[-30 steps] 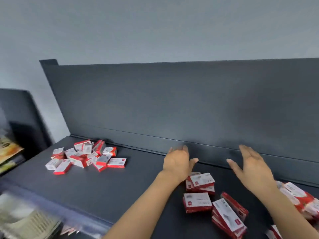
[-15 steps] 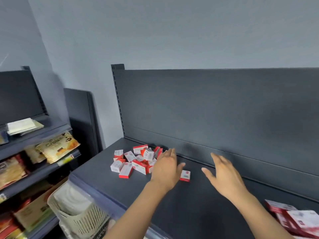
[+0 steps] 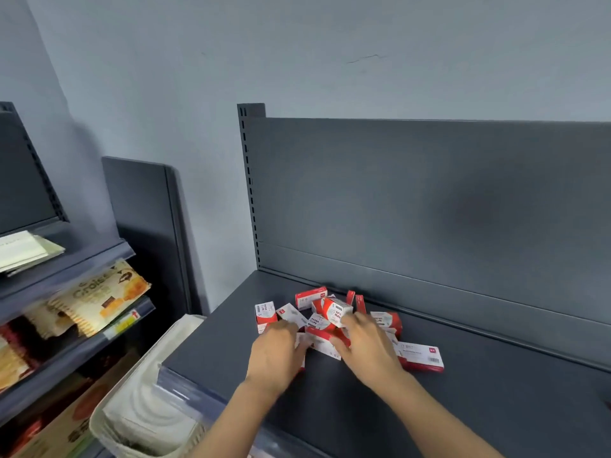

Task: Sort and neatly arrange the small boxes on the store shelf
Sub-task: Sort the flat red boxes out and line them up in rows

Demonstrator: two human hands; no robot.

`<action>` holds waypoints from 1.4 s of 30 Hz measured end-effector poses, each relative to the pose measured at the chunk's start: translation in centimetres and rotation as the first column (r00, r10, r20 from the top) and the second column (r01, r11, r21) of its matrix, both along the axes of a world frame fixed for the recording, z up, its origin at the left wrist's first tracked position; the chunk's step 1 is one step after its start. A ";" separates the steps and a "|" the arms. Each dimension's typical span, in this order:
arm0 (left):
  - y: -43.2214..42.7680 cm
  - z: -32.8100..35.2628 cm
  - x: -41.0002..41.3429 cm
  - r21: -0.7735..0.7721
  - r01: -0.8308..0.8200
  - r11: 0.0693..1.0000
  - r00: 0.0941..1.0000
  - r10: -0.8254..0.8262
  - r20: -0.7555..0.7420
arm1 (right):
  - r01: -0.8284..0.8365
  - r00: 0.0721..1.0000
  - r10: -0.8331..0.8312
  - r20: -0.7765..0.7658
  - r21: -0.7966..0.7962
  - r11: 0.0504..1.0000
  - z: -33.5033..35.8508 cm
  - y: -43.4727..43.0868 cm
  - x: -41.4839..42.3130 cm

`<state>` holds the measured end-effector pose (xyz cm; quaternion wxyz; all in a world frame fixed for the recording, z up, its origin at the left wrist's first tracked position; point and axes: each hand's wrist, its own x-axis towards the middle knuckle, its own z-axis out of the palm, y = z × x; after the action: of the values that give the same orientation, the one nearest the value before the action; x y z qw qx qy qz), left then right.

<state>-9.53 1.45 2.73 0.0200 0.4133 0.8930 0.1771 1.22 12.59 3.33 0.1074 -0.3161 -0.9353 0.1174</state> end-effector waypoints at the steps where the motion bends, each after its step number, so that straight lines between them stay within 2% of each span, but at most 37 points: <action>1: 0.1 -0.4 0.2 -0.022 0.013 1.000 0.999 -0.014 -0.030 | -0.013 1.000 0.013 -0.004 0.001 1.000 -0.1 -0.3 -0.7; 9: 0.8 -1.4 1.4 -0.249 0.034 0.968 0.980 -0.081 -0.182 | -0.069 0.995 0.064 0.080 0.057 0.996 -1.6 -0.9 -3.7; 13: -0.4 -1.6 2.0 -0.307 0.040 0.951 0.981 -0.096 -0.169 | -0.081 0.992 0.072 0.103 0.081 0.993 -2.2 -0.8 -3.3; 20: -0.5 -1.7 2.8 -0.159 -0.048 0.986 0.999 0.051 0.011 | -0.055 0.997 0.055 0.057 -0.003 0.998 -1.2 -1.6 -1.3; 26: 1.0 0.1 2.0 -0.198 -0.111 0.974 0.992 0.120 0.035 | 0.015 1.000 -0.015 -0.021 -0.013 1.000 1.8 0.0 3.6; 28: 1.6 1.7 3.7 -0.109 -0.096 0.989 0.995 0.092 -0.038 | 0.052 0.997 -0.053 -0.058 -0.010 0.999 2.8 1.3 6.0; 32: 4.8 5.8 9.8 0.106 0.036 0.994 0.999 -0.032 -0.040 | 0.176 0.975 -0.174 -0.136 0.002 0.984 4.8 3.9 11.9; 37: 11.3 7.8 19.1 0.177 0.191 0.965 0.982 -0.189 -0.026 | 0.310 0.935 -0.300 -0.188 0.022 0.951 6.9 7.8 22.0; 42: 16.9 8.0 28.9 0.221 0.313 0.924 0.946 -0.325 0.021 | 0.401 0.907 -0.393 -0.154 0.027 0.915 7.1 12.1 32.7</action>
<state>19.40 18.32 10.76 0.0292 0.5475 0.7886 0.2785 33.90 24.65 10.46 0.2063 -0.4871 -0.8440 0.0883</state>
